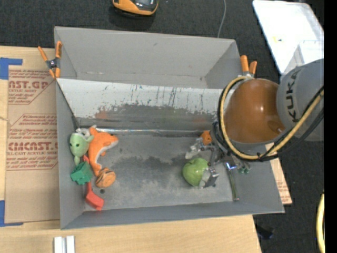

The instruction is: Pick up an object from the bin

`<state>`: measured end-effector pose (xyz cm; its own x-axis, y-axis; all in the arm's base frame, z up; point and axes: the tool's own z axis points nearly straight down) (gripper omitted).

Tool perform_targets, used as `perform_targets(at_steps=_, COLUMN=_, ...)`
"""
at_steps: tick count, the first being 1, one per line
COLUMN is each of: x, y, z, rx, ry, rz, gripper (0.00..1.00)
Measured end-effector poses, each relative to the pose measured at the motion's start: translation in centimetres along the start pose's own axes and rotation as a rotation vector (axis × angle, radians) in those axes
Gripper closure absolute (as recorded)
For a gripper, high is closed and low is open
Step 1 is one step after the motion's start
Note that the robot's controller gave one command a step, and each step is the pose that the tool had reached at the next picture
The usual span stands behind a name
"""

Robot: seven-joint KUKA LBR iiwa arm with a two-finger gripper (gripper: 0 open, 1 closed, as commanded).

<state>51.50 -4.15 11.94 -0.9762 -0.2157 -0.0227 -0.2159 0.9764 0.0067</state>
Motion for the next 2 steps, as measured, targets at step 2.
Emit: perform_targets(at_steps=2, x=1.68, y=-10.31, z=2.25, rx=-0.006, ry=-0.003, rz=0.142, gripper=1.00)
